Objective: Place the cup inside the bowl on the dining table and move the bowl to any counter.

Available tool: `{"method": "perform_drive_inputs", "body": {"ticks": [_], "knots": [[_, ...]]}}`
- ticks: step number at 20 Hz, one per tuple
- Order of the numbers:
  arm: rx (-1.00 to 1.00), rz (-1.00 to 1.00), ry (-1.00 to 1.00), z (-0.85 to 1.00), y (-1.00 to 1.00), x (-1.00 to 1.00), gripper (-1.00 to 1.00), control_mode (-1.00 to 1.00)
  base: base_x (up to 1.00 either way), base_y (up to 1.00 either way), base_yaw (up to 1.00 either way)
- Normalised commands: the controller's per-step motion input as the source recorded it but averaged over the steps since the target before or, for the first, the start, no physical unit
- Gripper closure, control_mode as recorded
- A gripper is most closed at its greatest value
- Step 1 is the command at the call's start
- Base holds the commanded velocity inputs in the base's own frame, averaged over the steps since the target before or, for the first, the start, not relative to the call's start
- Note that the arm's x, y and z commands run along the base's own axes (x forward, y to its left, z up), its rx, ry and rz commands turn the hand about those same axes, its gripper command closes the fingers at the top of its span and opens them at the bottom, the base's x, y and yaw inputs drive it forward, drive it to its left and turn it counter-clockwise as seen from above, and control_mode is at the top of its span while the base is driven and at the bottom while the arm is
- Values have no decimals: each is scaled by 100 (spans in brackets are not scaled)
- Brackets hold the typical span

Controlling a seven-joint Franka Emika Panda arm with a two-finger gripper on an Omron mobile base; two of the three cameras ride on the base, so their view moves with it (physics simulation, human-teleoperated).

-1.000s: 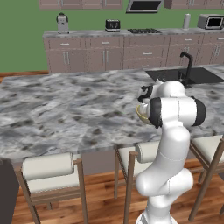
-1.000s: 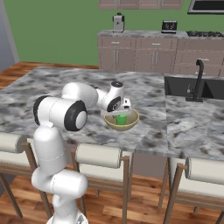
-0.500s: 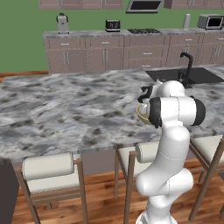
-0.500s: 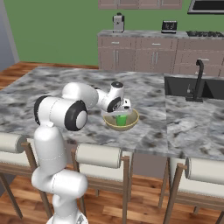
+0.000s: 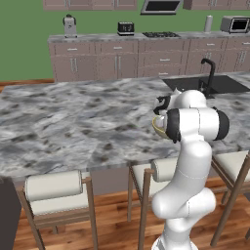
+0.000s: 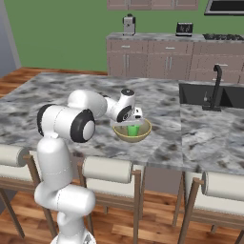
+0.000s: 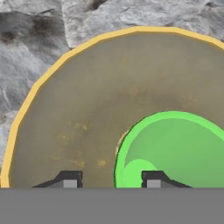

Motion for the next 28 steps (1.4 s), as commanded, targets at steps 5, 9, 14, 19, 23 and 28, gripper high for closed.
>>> {"method": "perform_drive_inputs", "body": {"ticks": [5, 9, 14, 19, 23, 28], "knots": [[0, 0, 0, 0, 0, 0, -100, -100, 0, 0, 0], [0, 0, 0, 13, 0, 0, -100, -100, 0, 0, 0], [0, 0, 0, 37, 0, -3, -100, -100, 0, 0, 0], [0, -2, 0, 36, -9, -1, -100, -100, 0, 0, 0], [0, -7, 0, 19, -16, -4, -100, -100, 0, 0, 0], [0, -9, 1, 6, -20, -8, -100, -100, 0, 0, 0]]}}
